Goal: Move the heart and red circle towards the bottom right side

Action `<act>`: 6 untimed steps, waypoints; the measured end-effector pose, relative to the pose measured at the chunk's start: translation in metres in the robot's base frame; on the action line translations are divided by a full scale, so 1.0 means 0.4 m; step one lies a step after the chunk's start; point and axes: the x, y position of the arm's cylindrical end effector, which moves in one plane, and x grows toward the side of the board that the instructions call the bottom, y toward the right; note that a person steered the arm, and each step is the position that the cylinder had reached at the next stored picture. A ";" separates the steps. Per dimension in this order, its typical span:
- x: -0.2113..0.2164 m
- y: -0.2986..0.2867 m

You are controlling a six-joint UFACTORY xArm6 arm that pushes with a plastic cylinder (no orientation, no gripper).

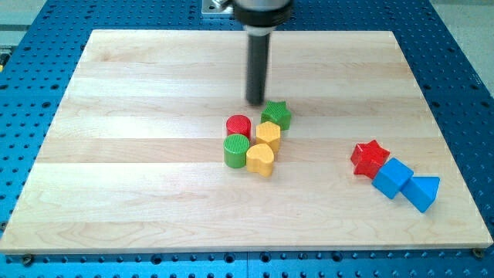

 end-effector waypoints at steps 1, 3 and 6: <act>0.183 -0.041; 0.237 -0.224; 0.264 0.007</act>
